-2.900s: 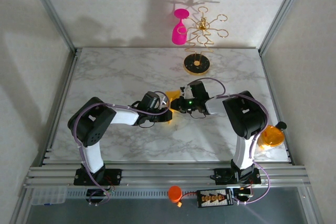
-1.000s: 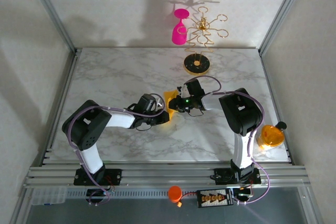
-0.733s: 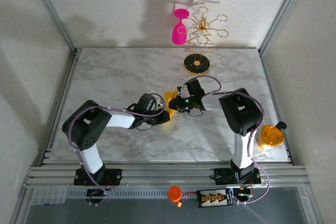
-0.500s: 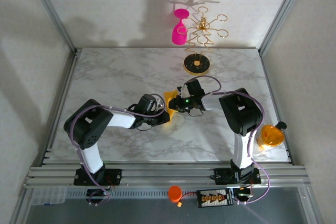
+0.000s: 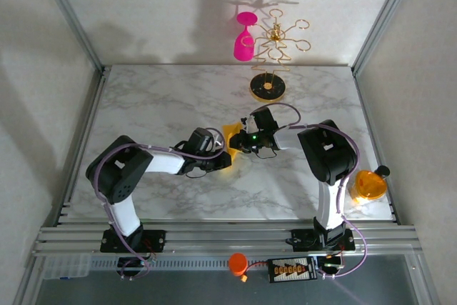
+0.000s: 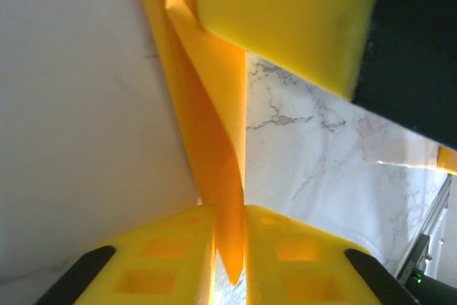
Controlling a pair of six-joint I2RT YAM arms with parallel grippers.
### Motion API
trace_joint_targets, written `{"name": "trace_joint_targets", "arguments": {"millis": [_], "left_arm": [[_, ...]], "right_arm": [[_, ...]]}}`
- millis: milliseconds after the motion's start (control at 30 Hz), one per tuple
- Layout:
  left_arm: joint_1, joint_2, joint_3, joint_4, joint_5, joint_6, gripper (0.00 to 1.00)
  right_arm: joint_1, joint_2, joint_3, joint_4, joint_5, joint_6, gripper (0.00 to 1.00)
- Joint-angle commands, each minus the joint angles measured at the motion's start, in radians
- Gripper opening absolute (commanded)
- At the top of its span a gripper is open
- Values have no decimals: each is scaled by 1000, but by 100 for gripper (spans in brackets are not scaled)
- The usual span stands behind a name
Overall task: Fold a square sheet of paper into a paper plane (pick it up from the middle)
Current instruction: Fold the wing for the fifth time at the center of the table.
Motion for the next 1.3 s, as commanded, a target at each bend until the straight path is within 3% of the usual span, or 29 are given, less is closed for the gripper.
{"name": "trace_joint_targets", "arguments": {"millis": [0,200,467,1267], "left_arm": [[3,-100,14,-112,-77,45,21],[-15,-153,13,-51,-108,-14,18],[-66,-40,44,115,-102,-105,13],[-75,80,18,161,-89,-144,13]], "right_arm": [[13,48,11,-70,76,-15,20],[15,51,23,-86,82,-14,20],[15,54,29,-92,84,-11,19],[16,56,32,-103,89,-14,19]]}}
